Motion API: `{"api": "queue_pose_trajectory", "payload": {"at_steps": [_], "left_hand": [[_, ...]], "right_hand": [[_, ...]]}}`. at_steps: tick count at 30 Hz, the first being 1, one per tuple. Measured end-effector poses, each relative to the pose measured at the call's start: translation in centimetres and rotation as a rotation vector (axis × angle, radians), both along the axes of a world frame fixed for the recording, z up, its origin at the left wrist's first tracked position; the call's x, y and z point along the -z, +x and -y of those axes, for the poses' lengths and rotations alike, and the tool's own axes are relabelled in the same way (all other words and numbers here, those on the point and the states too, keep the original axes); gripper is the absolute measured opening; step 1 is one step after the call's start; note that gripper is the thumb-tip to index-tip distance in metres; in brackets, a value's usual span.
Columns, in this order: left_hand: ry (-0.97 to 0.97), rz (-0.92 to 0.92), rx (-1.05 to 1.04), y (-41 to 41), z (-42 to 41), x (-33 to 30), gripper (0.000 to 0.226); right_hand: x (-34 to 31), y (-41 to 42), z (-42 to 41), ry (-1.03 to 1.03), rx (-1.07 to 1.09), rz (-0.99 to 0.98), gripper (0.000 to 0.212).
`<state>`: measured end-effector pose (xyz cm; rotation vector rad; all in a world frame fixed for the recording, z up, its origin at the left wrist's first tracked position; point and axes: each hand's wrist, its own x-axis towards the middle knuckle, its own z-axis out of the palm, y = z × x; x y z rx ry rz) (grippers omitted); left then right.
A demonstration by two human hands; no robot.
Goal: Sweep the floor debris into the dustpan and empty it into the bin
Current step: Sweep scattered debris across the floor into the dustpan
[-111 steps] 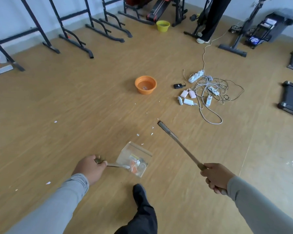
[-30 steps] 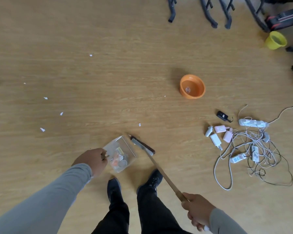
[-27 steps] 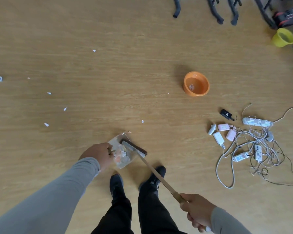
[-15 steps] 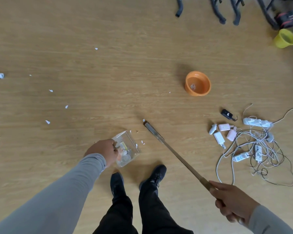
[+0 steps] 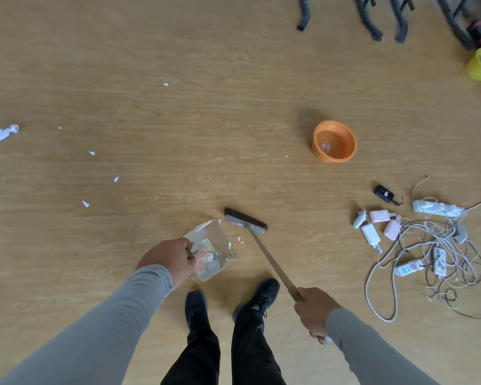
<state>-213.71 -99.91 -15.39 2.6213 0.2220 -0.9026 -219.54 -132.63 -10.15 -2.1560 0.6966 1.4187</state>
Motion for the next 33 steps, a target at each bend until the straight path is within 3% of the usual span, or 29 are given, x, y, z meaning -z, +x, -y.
{"api": "queue_pose_trajectory", "payload": {"at_steps": [2,4,9,14,18,25,28,33], "left_hand": [[-0.003,-0.008,0.006,0.3,0.1,0.0,0.022],[-0.002,-0.016,0.007,0.7,0.3,-0.2,0.022],[-0.005,-0.027,0.000,0.8,0.2,-0.4,0.021],[-0.011,-0.026,0.004,0.8,0.2,-0.6,0.024],[-0.009,-0.026,0.004,0.7,0.1,-0.5,0.025],[-0.004,-0.038,0.005,0.5,-0.2,-1.0,0.028],[-0.006,-0.039,0.006,0.3,-0.2,-1.2,0.027],[-0.007,-0.041,0.014,-0.2,-0.1,-1.2,0.027]], "right_hand": [[-1.9,-0.3,0.9,0.058,0.020,-0.093,0.032],[-4.2,-0.2,3.3,0.114,0.185,-0.163,0.034],[-9.0,-1.1,7.5,0.147,0.437,-0.097,0.033],[-5.6,-3.5,4.2,0.083,0.527,0.000,0.037],[-2.7,-4.3,-0.2,0.143,0.630,-0.096,0.027],[-7.1,-6.5,4.3,0.274,0.852,-0.116,0.029],[-7.5,-6.9,4.5,0.251,0.850,-0.089,0.030],[-4.0,-6.0,1.1,0.118,0.658,-0.006,0.039]]}}
